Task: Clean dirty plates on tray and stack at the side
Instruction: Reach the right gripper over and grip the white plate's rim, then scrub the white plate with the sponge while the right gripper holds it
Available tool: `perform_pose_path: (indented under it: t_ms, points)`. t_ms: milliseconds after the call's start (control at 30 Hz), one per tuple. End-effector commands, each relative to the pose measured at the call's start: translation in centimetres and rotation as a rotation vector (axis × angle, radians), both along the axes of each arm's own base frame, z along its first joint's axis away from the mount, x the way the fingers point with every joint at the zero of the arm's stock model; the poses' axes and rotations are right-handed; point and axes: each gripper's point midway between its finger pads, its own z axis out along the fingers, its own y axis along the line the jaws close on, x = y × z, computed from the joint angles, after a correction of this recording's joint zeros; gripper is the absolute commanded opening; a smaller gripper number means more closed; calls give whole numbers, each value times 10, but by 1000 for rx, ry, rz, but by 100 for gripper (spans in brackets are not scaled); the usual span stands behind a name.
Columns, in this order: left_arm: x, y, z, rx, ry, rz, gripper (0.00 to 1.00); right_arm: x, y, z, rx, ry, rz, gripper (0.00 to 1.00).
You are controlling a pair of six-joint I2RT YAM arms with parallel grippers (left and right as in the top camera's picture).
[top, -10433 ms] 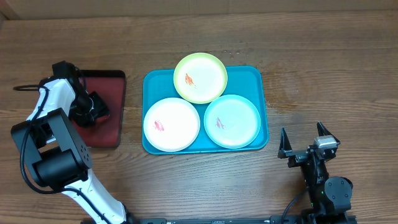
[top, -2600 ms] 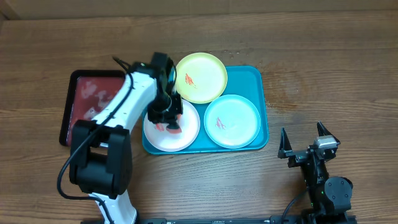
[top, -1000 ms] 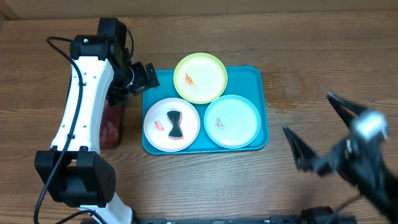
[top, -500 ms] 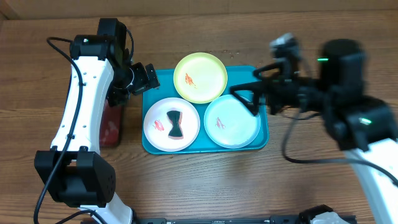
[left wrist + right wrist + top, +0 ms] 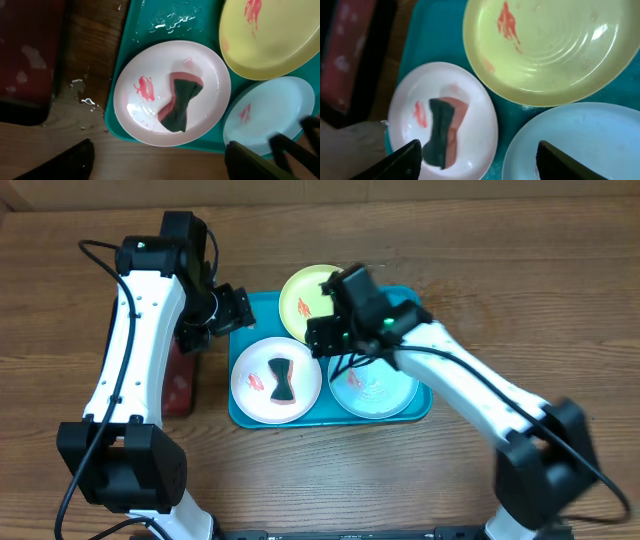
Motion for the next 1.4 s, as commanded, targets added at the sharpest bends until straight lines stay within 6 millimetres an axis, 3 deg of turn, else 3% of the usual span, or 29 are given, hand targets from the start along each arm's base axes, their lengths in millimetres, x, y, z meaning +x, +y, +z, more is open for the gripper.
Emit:
perform_pose_path:
  t_ms: [0, 100, 400, 667, 767, 933, 1133, 1367]
  points:
    - [1, -5, 2, -12, -4, -14, 72, 9, 6, -24, -32, 14, -20, 68]
    - [2, -5, 2, -12, -9, -14, 55, 10, 11, -42, -53, 22, 9, 63]
    - [2, -5, 2, -12, -8, -14, 56, 3, 30, -76, -88, 32, 73, 57]
    - [-1, -5, -3, -12, 9, -14, 54, 1, 26, -97, -140, 49, 65, 53]
    - [-10, -4, -16, -10, 50, -14, 47, 0, 25, -101, -147, 59, 61, 40]
    - [-22, -12, -43, -54, 106, -29, 40, -2, 23, -102, -154, 73, 55, 31]
    - [-31, -41, -78, -149, 101, -147, 49, -3, 22, -103, -157, 77, 56, 29]
    - [-32, -59, -110, -129, 54, -214, 50, -7, 19, -105, -166, 103, 38, 22]
